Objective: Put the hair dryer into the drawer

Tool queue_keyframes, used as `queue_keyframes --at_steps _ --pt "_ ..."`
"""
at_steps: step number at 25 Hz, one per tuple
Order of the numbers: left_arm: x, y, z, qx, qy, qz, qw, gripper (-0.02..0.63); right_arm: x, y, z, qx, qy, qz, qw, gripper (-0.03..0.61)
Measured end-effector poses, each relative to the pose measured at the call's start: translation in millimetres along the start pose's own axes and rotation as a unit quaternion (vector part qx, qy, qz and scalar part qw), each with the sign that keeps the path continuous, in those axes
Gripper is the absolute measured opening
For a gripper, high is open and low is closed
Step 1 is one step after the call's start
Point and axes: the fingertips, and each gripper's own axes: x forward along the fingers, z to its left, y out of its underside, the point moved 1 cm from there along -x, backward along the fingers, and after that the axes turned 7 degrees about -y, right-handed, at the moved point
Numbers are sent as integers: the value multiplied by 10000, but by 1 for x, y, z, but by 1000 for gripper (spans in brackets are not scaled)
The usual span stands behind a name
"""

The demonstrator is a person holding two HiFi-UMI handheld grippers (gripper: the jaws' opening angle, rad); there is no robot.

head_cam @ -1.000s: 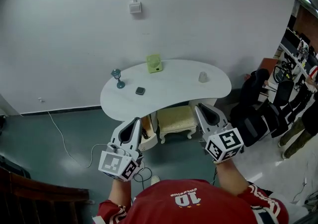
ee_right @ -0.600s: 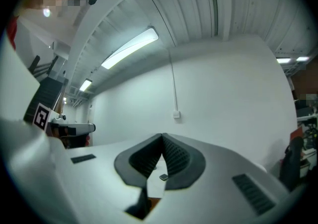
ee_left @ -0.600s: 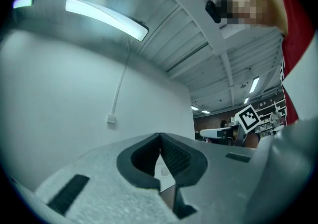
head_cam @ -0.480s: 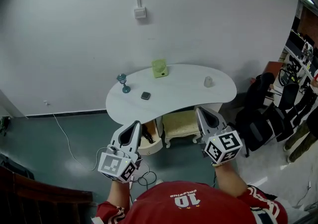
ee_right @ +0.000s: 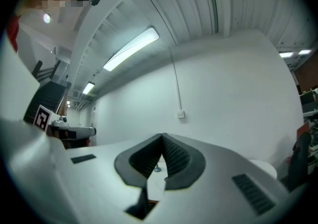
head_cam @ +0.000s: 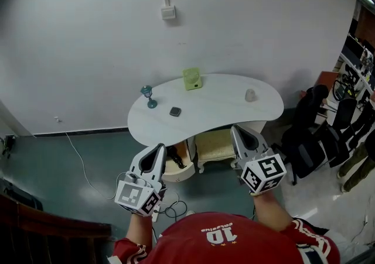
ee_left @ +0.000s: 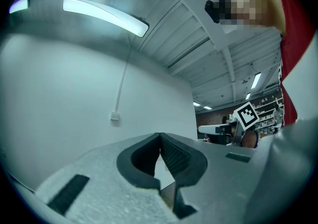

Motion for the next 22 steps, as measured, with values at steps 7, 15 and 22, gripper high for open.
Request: queue_keyframes --at_steps 7,15,22 --pt "-2 0 7 -54 -53 -50 10000 3 8 2 3 -29 -61 13 10000 4" --pt "-7 4 14 -82 -164 -43 9998 3 15 3 7 -32 -118 51 9999 5" --pt "-14 5 20 -135 -249 -63 9996 3 18 4 12 -103 -156 102 9998 4"
